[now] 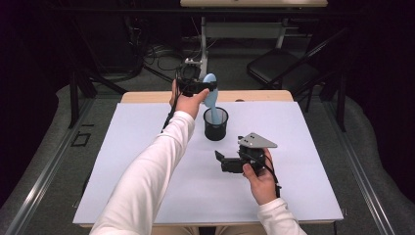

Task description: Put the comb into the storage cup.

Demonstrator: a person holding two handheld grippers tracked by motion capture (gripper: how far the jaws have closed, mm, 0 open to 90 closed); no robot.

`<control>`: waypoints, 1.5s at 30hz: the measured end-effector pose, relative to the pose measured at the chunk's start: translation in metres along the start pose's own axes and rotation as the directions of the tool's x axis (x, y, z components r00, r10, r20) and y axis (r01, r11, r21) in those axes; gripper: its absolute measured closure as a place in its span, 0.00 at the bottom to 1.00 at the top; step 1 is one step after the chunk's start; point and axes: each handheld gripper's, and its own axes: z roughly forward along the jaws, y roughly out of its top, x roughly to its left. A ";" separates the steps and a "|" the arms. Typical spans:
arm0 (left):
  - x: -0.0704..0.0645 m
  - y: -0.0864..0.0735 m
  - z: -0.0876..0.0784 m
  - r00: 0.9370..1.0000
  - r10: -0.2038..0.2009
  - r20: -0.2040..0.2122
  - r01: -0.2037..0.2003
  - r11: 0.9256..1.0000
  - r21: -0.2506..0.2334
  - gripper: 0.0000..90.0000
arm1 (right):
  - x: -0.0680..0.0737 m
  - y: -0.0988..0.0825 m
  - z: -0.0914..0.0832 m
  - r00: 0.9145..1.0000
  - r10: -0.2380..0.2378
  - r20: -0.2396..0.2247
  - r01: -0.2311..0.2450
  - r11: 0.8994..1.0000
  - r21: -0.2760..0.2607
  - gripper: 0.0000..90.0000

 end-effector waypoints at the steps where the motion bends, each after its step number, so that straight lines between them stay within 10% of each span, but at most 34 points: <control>1: 0.000 -0.001 0.000 1.000 0.003 0.000 -0.003 1.000 0.005 0.56 | 0.000 0.000 0.000 1.000 0.000 0.000 0.000 1.000 -0.001 0.07; 45: -0.002 -0.017 0.023 0.998 0.035 -0.043 -0.033 0.998 0.049 0.55 | 0.000 0.000 0.000 1.000 -0.003 -0.001 0.003 1.000 -0.001 0.08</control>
